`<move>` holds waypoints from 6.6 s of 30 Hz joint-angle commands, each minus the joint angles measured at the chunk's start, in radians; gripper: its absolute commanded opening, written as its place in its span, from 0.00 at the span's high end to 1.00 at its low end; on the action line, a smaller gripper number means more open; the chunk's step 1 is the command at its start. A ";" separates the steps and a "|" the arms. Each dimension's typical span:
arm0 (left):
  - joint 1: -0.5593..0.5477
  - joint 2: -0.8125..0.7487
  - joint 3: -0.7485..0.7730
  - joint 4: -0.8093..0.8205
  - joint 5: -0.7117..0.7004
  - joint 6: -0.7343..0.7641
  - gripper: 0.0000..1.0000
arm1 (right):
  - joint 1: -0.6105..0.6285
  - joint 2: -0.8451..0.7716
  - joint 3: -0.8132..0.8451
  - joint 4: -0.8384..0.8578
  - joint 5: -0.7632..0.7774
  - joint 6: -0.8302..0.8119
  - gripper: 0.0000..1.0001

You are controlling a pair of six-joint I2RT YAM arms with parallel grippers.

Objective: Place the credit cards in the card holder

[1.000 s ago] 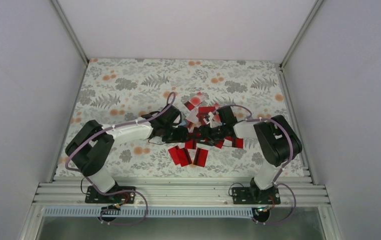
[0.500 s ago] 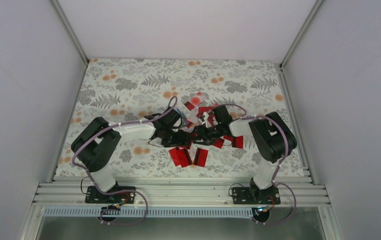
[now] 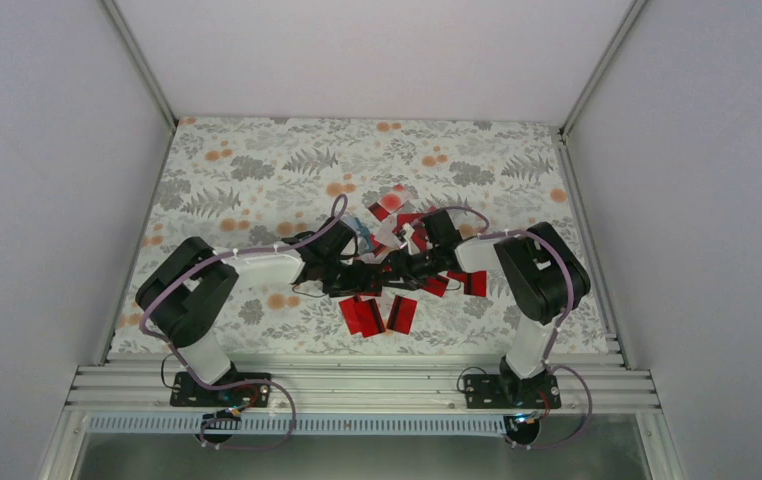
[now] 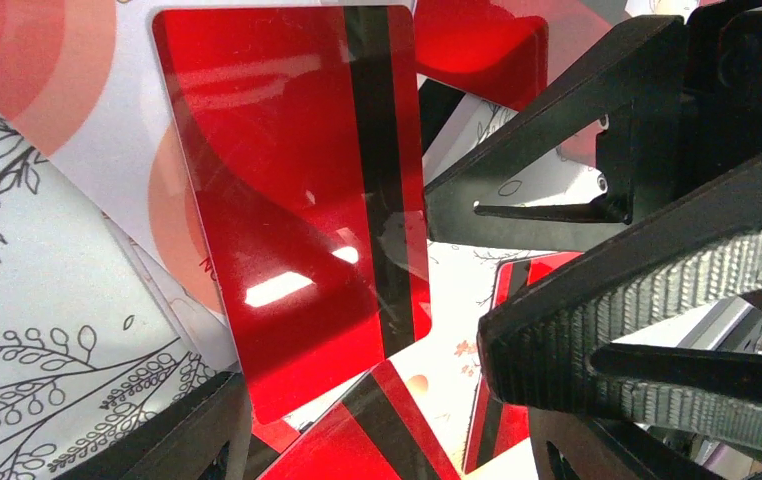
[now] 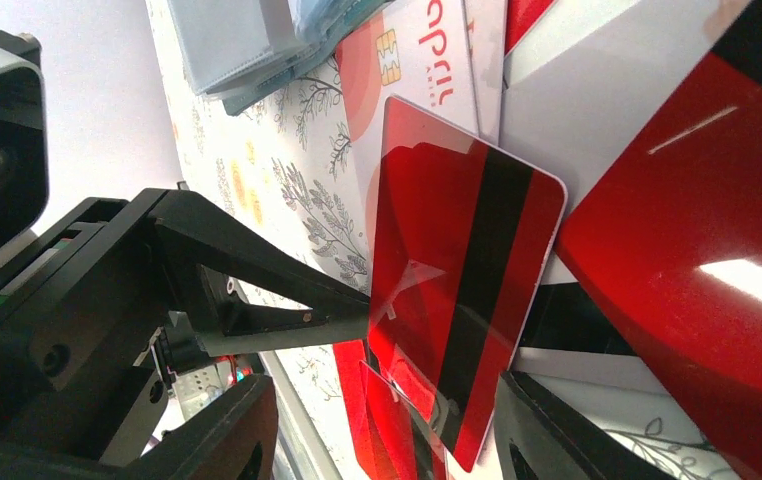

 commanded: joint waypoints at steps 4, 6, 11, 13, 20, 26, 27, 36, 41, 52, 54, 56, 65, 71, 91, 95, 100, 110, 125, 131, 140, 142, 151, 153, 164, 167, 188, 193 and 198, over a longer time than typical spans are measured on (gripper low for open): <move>0.009 -0.052 -0.037 0.160 0.046 -0.070 0.30 | 0.067 0.100 -0.080 -0.141 0.190 0.002 0.44; 0.011 -0.072 -0.036 0.176 0.053 -0.086 0.30 | 0.068 0.098 -0.085 -0.142 0.195 0.003 0.44; 0.015 -0.103 -0.052 0.204 0.048 -0.108 0.31 | 0.068 0.098 -0.088 -0.146 0.211 0.009 0.44; 0.020 -0.121 -0.071 0.223 0.048 -0.123 0.32 | 0.068 0.097 -0.089 -0.148 0.218 0.012 0.44; 0.032 -0.131 -0.112 0.270 0.051 -0.142 0.33 | 0.067 0.092 -0.091 -0.142 0.219 0.017 0.45; 0.034 -0.081 -0.119 0.295 0.052 -0.141 0.33 | 0.068 0.099 -0.090 -0.139 0.214 0.016 0.45; 0.033 -0.077 -0.121 0.305 0.051 -0.142 0.34 | 0.068 0.100 -0.091 -0.139 0.214 0.015 0.45; 0.034 -0.054 -0.128 0.296 0.027 -0.136 0.46 | 0.068 0.105 -0.092 -0.139 0.214 0.011 0.45; 0.035 -0.049 -0.129 0.283 -0.007 -0.131 0.59 | 0.067 0.107 -0.091 -0.139 0.212 0.009 0.46; 0.044 0.001 -0.098 0.235 -0.075 -0.109 0.68 | 0.068 0.110 -0.092 -0.145 0.213 -0.002 0.47; 0.048 0.004 -0.092 0.230 -0.088 -0.110 0.68 | 0.068 0.110 -0.094 -0.149 0.215 -0.005 0.48; 0.054 0.008 -0.088 0.219 -0.100 -0.106 0.70 | 0.068 0.110 -0.096 -0.151 0.217 -0.008 0.50; 0.068 0.046 -0.090 0.216 -0.119 -0.083 0.71 | 0.066 0.105 -0.109 -0.152 0.223 -0.017 0.67; 0.067 0.047 -0.092 0.210 -0.135 -0.075 0.71 | 0.066 0.104 -0.120 -0.150 0.227 -0.020 0.74; 0.063 0.038 -0.078 0.169 -0.180 -0.058 0.98 | 0.045 0.049 -0.158 -0.159 0.254 -0.020 0.77; 0.057 0.002 -0.062 0.161 -0.155 -0.059 0.98 | 0.035 0.012 -0.159 -0.163 0.264 -0.022 0.76; 0.055 -0.082 -0.046 0.108 -0.148 -0.065 0.98 | 0.018 -0.102 -0.134 -0.223 0.327 -0.041 0.74; 0.072 -0.283 0.091 -0.163 -0.279 -0.045 0.98 | 0.002 -0.195 0.076 -0.343 0.423 -0.097 0.58; 0.248 -0.206 0.173 -0.256 -0.349 0.034 0.98 | 0.001 0.096 0.531 -0.426 0.400 -0.148 0.49; 0.319 -0.144 0.138 -0.176 -0.262 0.083 0.98 | 0.004 0.191 0.670 -0.413 0.330 -0.167 0.48; 0.392 -0.032 0.143 -0.084 -0.072 0.121 0.98 | 0.010 0.275 0.784 -0.350 0.198 -0.212 0.47; 0.406 -0.015 0.147 -0.084 -0.047 0.125 0.98 | 0.016 0.302 0.803 -0.350 0.179 -0.222 0.47; 0.441 0.083 0.161 -0.086 0.054 0.150 0.98 | 0.022 0.397 0.827 -0.407 0.220 -0.272 0.50; 0.448 0.097 0.167 -0.086 0.066 0.153 0.98 | 0.022 0.408 0.812 -0.423 0.233 -0.275 0.51; 0.459 0.122 0.155 -0.063 0.170 0.197 0.98 | 0.026 0.300 0.527 -0.368 0.252 -0.195 0.54; 0.460 0.123 0.138 -0.067 0.174 0.211 0.98 | 0.027 0.305 0.515 -0.360 0.246 -0.182 0.55; 0.477 0.226 0.182 -0.083 0.342 0.351 0.98 | 0.027 0.322 0.525 -0.399 0.288 -0.232 0.57; 0.481 0.242 0.195 -0.080 0.337 0.345 0.98 | 0.026 0.328 0.536 -0.407 0.288 -0.240 0.57; 0.485 0.257 0.200 -0.076 0.319 0.338 0.98 | 0.025 0.308 0.542 -0.436 0.315 -0.274 0.57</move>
